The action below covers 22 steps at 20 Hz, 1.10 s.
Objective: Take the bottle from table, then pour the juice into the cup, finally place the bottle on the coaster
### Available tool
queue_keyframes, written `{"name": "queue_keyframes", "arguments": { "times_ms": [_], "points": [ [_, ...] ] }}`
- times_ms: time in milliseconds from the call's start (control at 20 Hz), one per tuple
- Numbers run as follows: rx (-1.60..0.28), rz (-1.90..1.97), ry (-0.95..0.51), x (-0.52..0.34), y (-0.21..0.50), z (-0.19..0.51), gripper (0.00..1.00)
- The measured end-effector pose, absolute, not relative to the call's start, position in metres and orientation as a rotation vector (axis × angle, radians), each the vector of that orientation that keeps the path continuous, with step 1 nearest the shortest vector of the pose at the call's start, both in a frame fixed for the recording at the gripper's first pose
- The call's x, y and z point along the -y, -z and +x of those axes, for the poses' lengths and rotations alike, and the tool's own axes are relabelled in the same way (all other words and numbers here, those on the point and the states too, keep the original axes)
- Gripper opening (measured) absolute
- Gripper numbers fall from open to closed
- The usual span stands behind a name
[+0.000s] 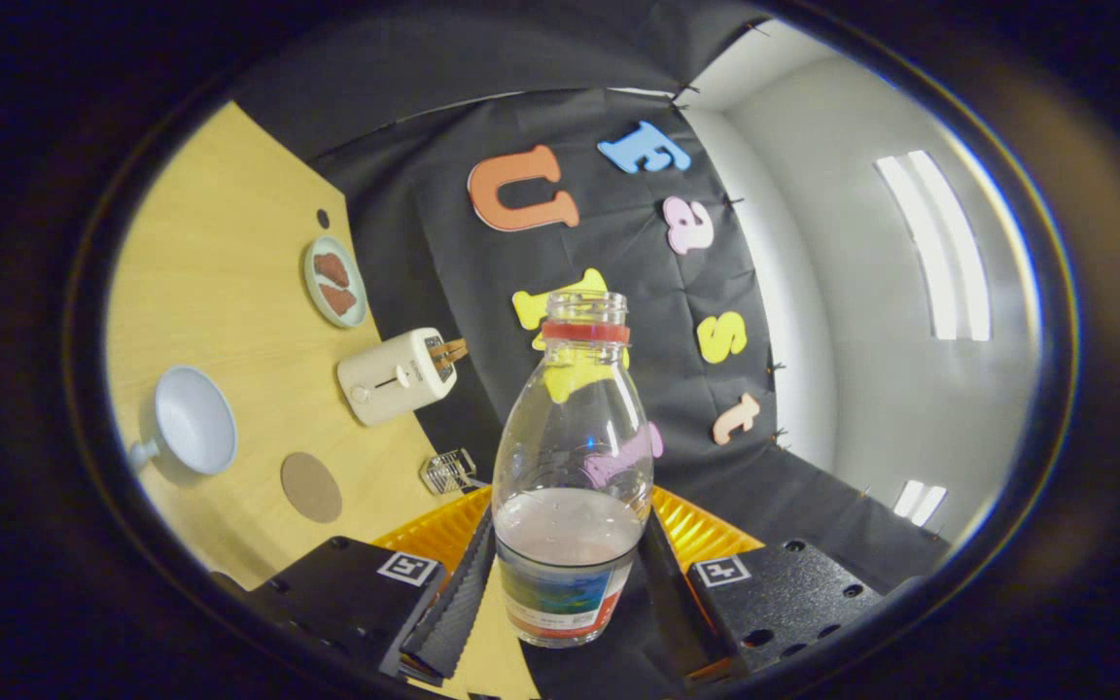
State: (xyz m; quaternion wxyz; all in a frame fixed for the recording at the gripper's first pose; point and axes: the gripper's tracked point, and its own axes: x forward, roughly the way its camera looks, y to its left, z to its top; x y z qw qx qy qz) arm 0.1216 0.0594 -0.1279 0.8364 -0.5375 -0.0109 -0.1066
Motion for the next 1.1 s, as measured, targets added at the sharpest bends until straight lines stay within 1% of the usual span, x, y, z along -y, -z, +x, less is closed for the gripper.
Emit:
{"name": "queue_keyframes", "arguments": {
  "times_ms": [150, 300, 500, 650, 850, 1000, 1100],
  "points": [
    [0.023, -0.911, 0.216, -0.054, 0.118, 0.126, 0.81],
    [0.04, -0.638, 0.137, -0.057, 0.117, 0.143, 0.81],
    [0.003, -0.408, 0.128, -0.035, 0.118, 0.168, 0.81],
    [-0.034, -0.309, 0.11, -0.027, 0.124, 0.19, 0.81],
    [-0.02, -0.254, 0.082, -0.026, 0.135, 0.219, 0.81],
    [-0.043, -0.21, 0.082, -0.024, 0.165, 0.24, 0.81],
    [-0.066, -0.194, 0.054, -0.03, 0.194, 0.253, 0.81]
  ]
}}
